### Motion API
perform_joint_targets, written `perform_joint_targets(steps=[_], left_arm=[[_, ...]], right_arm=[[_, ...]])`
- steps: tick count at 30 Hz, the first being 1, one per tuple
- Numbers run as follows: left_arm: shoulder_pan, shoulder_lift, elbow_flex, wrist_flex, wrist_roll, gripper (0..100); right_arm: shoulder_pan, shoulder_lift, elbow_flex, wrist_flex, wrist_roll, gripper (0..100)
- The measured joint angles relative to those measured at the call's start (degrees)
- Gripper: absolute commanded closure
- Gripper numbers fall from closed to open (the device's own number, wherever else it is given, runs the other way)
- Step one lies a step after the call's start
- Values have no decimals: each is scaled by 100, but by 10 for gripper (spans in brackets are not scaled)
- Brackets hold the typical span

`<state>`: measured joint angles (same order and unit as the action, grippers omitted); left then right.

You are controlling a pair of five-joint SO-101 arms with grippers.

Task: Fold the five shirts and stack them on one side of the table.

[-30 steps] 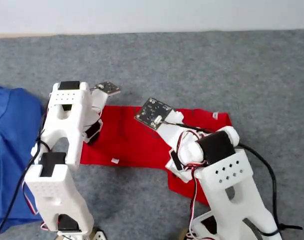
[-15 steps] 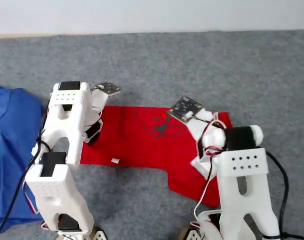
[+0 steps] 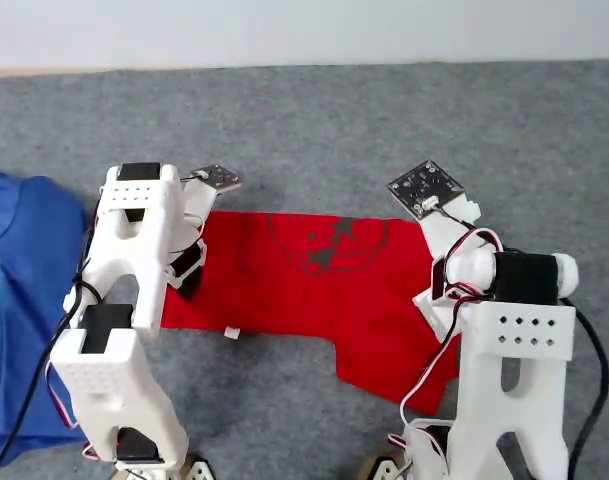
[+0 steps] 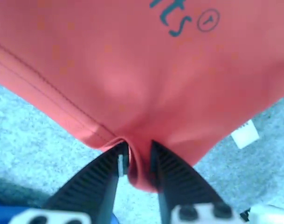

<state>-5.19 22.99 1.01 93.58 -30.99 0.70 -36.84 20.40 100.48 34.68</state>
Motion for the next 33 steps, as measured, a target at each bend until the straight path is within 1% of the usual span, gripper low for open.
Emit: perform_joint_targets(steps=[7, 14, 17, 19, 21, 24, 26, 30, 33], left_arm=[[0, 0, -712, 343, 369, 908], [0, 0, -1723, 510, 976, 915], [0, 0, -2101, 519, 1292, 964], [0, -123, -2224, 519, 1451, 999], [0, -387, -2277, 519, 1574, 997], [0, -879, -2286, 519, 1741, 997], [-9, -1213, -2286, 519, 1864, 997], [-176, -1767, -2286, 519, 2031, 997], [-273, -2004, -2286, 519, 2066, 997]], right_arm=[[0, 0, 0, 0, -9, 735], [18, 0, 0, 0, -9, 735], [185, 0, 0, -70, -9, 736], [404, 0, 53, -387, -18, 742], [545, 26, 273, -738, -158, 786], [554, 387, 404, -1240, -633, 889], [536, 774, 404, -1591, -967, 938], [448, 1741, 360, -2171, -1327, 988], [237, 2488, 35, -2426, -1380, 990]])
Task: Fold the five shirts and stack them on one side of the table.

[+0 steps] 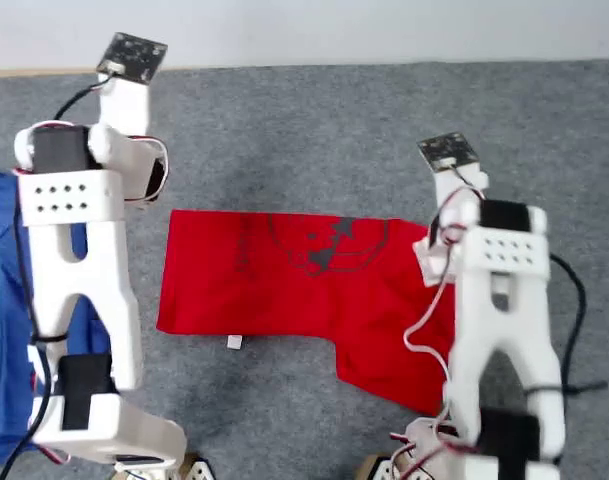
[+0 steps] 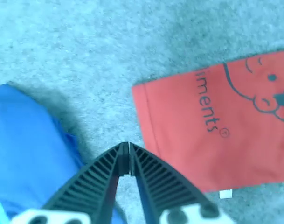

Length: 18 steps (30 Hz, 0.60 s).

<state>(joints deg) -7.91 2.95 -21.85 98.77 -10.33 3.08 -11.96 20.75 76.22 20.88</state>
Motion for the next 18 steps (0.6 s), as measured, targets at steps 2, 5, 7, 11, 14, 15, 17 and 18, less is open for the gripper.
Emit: perform_joint_targets(steps=[2, 5, 7, 11, 14, 15, 17, 18], left_arm=[[-70, -97, 0, 18, 0, 997], [-220, -193, 0, 18, 0, 997], [-290, -202, 0, 18, 0, 997], [-396, -202, 18, 18, 0, 997], [-431, -202, 185, 18, 0, 997], [-431, -202, 246, 18, 0, 997], [-431, -202, 308, 18, 0, 997], [-431, -202, 316, 18, 0, 997]], right_arm=[[-35, 484, -273, -149, -26, 990], [-26, 1169, -721, -211, -290, 961], [-18, 1565, -1037, -211, -448, 894], [-18, 2233, -1785, 62, -967, 837], [-18, 2664, -2356, 273, -1248, 837], [-18, 2796, -2523, 299, -1284, 837], [-18, 3086, -2769, 352, -1327, 837], [-9, 3226, -2857, 360, -1336, 837]])
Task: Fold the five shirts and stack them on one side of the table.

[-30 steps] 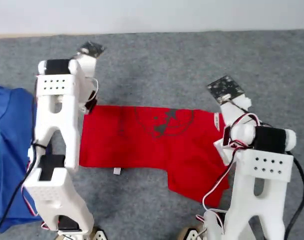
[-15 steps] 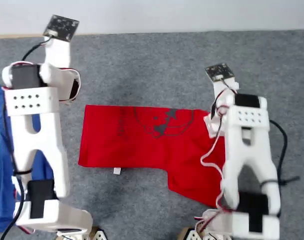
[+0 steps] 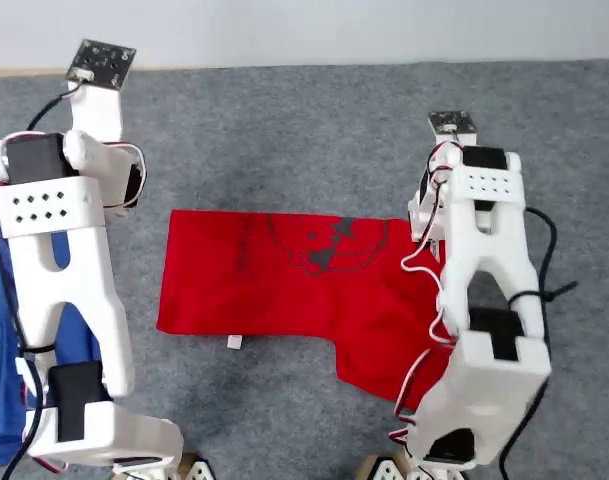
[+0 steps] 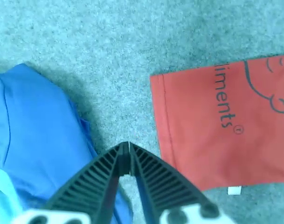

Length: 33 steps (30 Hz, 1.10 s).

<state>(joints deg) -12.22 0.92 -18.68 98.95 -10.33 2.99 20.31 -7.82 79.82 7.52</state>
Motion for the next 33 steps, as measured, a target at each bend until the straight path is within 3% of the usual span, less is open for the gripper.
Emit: perform_joint_targets(steps=[10, 17, 28, 33], left_arm=[[0, 0, 26, 18, 0, 997], [0, 0, 26, 18, 0, 997], [0, 0, 26, 18, 0, 997], [0, 0, 26, 18, 0, 997]], right_arm=[[44, 738, -132, -9, -9, 839], [44, 862, -132, -18, -9, 988], [308, 862, -888, 167, -9, 990], [563, 862, -1363, 229, 325, 990]])
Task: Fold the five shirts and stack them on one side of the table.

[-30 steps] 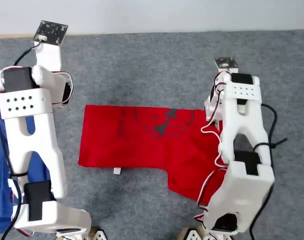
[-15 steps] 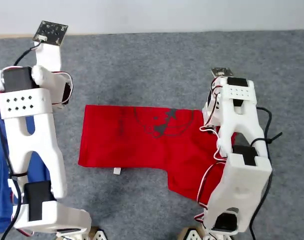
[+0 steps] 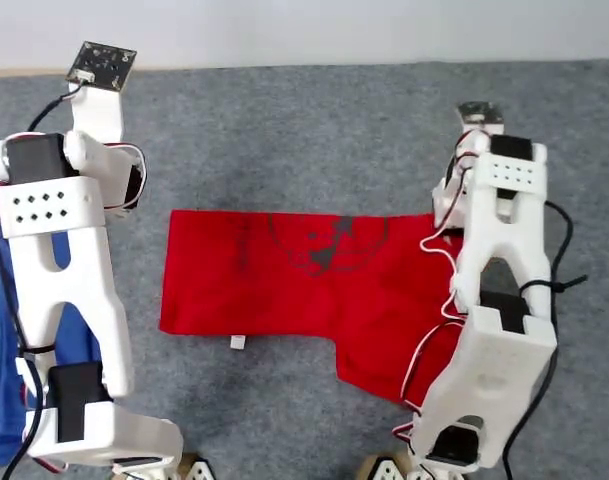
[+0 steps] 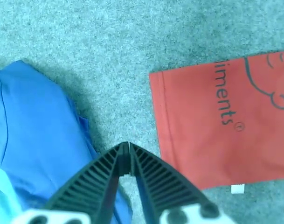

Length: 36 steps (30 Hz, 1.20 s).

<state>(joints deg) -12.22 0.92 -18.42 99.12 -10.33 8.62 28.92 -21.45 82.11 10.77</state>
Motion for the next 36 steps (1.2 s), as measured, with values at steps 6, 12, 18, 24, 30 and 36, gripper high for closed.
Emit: perform_joint_targets(steps=[6, 12, 18, 24, 30, 36], left_arm=[[0, 0, 0, 0, 0, 997], [0, 0, 0, 0, 0, 997], [0, 0, 0, 0, 0, 997], [0, -9, 0, 0, 0, 997], [105, -26, 0, 0, 0, 997], [1037, -26, 0, 0, 0, 997]], right_arm=[[105, 255, -70, 0, 290, 990], [237, 844, -378, -123, 334, 963], [237, 879, -941, 334, 290, 757], [185, 686, -1407, 1011, 88, 753], [105, 158, -1433, 1732, 88, 762], [466, -800, -1433, 1820, 88, 904]])
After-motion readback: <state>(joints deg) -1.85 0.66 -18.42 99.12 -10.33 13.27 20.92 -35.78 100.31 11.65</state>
